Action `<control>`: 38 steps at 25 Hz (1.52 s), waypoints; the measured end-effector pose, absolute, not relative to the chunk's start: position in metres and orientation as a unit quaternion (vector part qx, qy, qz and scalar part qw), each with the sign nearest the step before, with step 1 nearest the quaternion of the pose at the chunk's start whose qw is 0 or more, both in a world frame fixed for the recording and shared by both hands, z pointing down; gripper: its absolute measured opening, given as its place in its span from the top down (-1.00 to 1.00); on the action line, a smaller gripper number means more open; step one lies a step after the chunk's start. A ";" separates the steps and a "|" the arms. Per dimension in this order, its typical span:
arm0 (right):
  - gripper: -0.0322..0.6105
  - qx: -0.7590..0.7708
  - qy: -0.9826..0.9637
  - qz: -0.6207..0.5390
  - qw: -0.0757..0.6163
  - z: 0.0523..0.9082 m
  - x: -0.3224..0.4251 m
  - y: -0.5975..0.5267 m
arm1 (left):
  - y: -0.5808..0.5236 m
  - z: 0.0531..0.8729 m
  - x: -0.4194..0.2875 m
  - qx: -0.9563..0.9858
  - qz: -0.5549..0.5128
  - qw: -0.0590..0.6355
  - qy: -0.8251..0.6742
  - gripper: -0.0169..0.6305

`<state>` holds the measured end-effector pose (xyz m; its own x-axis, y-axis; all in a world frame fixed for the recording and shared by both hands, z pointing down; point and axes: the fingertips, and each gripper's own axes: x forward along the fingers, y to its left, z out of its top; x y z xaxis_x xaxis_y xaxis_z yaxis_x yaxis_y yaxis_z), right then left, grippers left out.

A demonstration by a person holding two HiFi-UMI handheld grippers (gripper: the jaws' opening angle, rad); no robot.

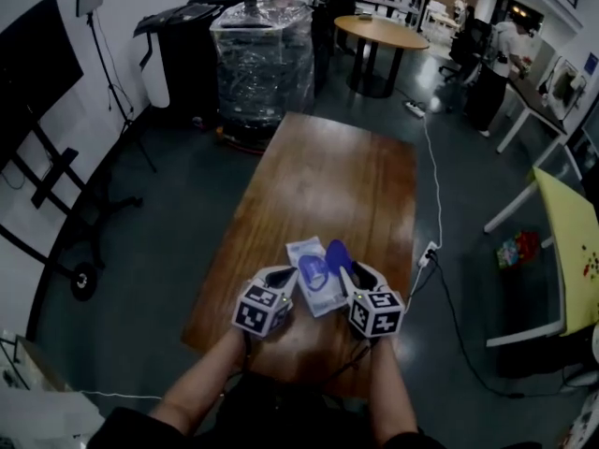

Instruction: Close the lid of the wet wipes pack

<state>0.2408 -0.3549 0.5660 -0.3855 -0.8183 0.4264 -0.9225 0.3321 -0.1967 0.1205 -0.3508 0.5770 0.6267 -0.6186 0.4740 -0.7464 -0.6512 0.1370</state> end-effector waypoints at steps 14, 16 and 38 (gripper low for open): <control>0.42 0.563 -0.766 0.266 0.161 0.638 0.271 -0.395 | -0.367 0.633 0.137 0.876 0.241 0.198 -0.369 0.94; 0.42 0.565 -0.763 0.270 0.160 0.641 0.273 -0.395 | -0.365 0.636 0.138 0.876 0.243 0.200 -0.366 0.94; 0.66 0.454 -0.826 0.305 0.135 0.630 0.183 -0.373 | -0.352 0.643 0.119 0.873 0.237 0.221 -0.366 0.94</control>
